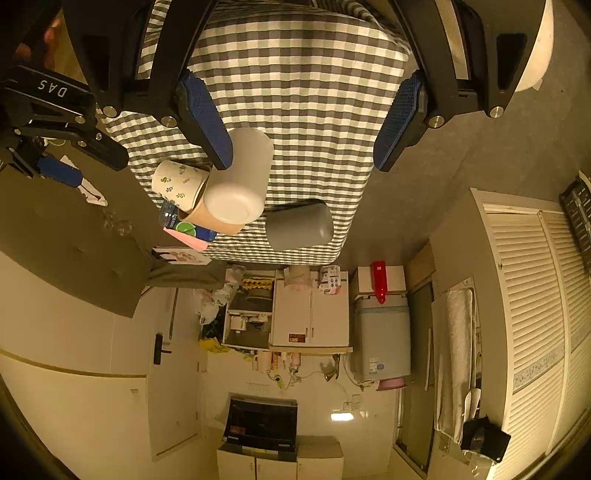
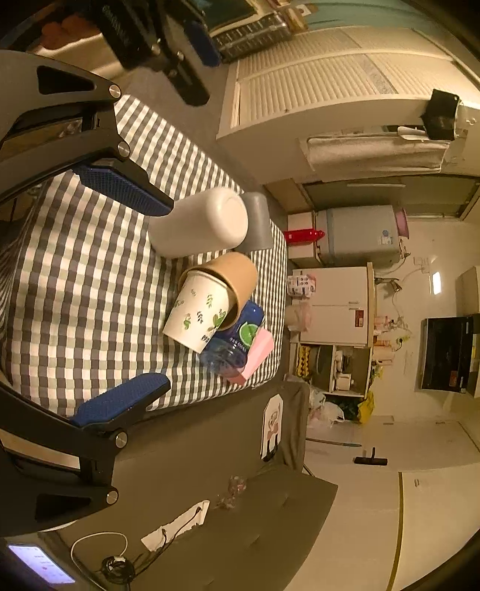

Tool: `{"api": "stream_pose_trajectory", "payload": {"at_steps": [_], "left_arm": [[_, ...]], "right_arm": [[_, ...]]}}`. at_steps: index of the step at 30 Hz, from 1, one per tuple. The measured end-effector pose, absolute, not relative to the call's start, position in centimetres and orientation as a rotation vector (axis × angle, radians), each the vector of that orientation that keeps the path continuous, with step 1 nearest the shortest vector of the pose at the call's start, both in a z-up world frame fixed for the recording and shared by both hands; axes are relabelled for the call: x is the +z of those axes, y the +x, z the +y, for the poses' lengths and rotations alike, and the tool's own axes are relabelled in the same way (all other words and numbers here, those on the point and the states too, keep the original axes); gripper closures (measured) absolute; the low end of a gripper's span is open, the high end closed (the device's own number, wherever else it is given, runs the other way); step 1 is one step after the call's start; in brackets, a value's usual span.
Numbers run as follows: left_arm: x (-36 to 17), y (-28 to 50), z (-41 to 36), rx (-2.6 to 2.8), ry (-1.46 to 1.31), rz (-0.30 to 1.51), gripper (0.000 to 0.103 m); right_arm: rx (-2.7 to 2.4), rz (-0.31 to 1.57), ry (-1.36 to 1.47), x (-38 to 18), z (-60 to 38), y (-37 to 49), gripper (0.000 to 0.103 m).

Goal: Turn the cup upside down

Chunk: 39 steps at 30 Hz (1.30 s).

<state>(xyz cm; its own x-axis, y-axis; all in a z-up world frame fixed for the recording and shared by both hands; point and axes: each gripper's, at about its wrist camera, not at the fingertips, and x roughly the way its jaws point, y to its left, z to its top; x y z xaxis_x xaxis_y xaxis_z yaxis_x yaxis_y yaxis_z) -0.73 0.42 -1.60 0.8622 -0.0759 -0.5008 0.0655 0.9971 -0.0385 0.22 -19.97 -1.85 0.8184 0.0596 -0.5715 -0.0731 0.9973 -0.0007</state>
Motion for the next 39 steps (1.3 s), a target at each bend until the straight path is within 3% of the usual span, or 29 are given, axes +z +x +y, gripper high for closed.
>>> {"api": "stream_pose_trajectory", "payload": {"at_steps": [6, 8, 12, 17, 39], "left_arm": [[-2.1, -0.9, 0.1, -0.079, 0.004, 0.526, 0.021], [-2.3, -0.8, 0.1, -0.071, 0.005, 0.53, 0.012], [-2.5, -0.6, 0.5, -0.044, -0.008, 0.544, 0.011], [-2.8, -0.3, 1.0, -0.032, -0.034, 0.569, 0.002], [-2.4, -0.5, 1.2, 0.003, -0.02, 0.566, 0.001]], "right_arm": [[0.065, 0.614, -0.015, -2.2, -20.3, 0.4, 0.016], [0.066, 0.618, -0.011, -2.3, -20.2, 0.3, 0.016], [0.067, 0.622, 0.005, -2.5, -20.5, 0.5, 0.004], [0.061, 0.623, 0.018, -2.6, -20.7, 0.6, 0.0], [0.047, 0.638, -0.005, -2.8, -20.4, 0.5, 0.0]]}}
